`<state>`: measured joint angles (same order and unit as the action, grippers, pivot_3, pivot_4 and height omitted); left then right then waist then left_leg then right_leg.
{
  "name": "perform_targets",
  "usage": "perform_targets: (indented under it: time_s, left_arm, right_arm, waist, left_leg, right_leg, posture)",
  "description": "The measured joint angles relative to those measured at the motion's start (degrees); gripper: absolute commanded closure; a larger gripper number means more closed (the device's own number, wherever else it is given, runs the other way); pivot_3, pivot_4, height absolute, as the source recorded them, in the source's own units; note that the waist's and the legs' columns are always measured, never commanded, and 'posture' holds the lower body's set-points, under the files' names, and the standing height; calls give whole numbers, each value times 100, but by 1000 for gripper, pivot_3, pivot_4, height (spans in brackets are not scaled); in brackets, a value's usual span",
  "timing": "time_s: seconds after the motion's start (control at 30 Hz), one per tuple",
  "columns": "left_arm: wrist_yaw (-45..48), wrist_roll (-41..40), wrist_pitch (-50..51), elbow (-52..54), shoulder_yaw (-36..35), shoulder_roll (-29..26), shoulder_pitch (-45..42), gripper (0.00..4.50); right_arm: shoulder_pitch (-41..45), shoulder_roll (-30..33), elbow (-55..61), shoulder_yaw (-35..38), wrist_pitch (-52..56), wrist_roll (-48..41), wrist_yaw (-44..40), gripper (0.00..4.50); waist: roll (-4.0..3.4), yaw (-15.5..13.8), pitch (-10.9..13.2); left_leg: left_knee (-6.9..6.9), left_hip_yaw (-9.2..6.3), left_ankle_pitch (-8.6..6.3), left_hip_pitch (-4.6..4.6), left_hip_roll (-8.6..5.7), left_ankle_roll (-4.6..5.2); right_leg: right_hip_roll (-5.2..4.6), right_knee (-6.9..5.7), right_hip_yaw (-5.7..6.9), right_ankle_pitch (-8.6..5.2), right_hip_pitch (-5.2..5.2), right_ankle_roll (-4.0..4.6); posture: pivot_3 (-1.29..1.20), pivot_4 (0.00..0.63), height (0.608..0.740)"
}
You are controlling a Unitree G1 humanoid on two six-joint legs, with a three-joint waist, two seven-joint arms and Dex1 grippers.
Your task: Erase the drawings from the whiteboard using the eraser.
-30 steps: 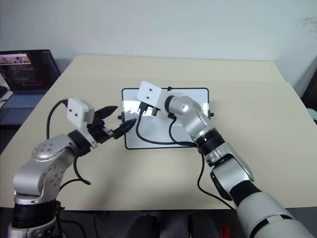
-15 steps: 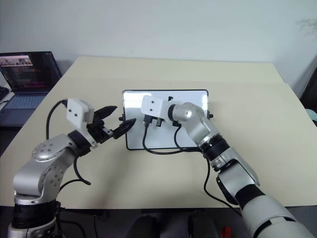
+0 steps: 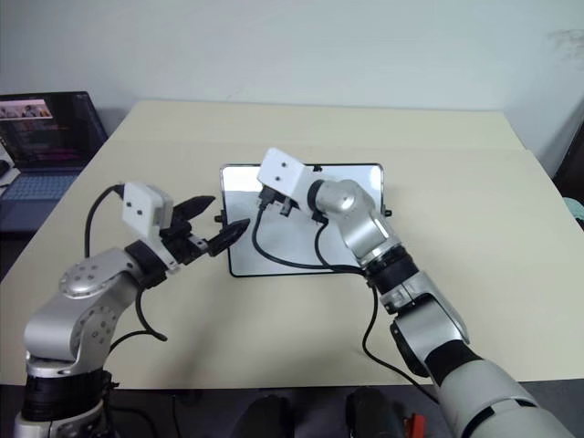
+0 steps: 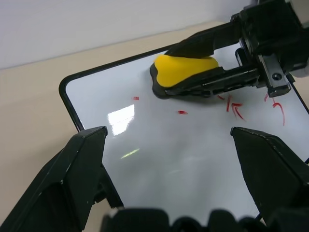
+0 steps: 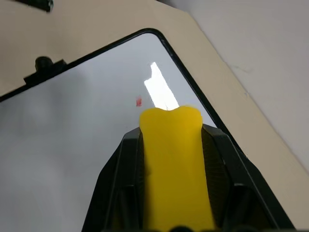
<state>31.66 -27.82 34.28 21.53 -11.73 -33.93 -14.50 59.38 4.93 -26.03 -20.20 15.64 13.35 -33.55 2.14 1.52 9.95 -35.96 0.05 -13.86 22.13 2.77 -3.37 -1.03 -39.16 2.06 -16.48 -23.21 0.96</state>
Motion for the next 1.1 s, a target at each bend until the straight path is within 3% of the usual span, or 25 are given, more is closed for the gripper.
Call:
perform_targets:
  time_s: [0.27, 0.47, 0.73, 0.93, 1.1]
  left_arm:
    - [1, 9, -77, -63, -6, 0, 0, 0]
    - [-2, 7, -101, -70, -43, -1, 59, 0]
    - [-2, 7, -103, -70, -82, -1, 57, 0]
    - [0, 15, -117, -134, -99, -1, 56, 0]
    - [-4, 26, -123, -164, -113, -2, 56, 0]
  right_arm:
    - [27, -73, -221, -242, -202, 131, -24, 3200]
    - [-17, 233, -318, -499, -544, 296, -151, 3200]
    - [-294, 414, -241, -739, -635, 351, -495, 3200]
    - [-401, 409, -80, -658, -617, 275, -583, 3200]
    - [-480, 369, 361, -320, -68, -200, -926, 3200]
  waist:
    - [0, 13, 0]
    - [2, -17, -2]
    - [2, -38, -2]
    - [1, -38, -1]
    - [0, -21, 2]
  left_leg:
    - [-1, 1, -3, 1, -1, -1]
    - [-7, 2, -2, -21, -5, 0]
    - [-4, -1, -1, -126, -3, 3]
    - [-4, 0, 5, -121, -2, 9]
    - [-3, -4, 3, -50, -1, 6]
  right_leg:
    - [0, 8, 0, 0, 2, 0]
    - [-1, 5, 4, 2, 27, -3]
    - [-1, 13, 1, -14, 127, -29]
    - [0, 12, 1, -8, 122, -23]
    - [0, 16, 0, 2, 60, -7]
  posture:
    - [0, 150, 740]
    - [0, 150, 740]
    - [0, 150, 740]
    - [0, 150, 740]
    - [0, 150, 740]
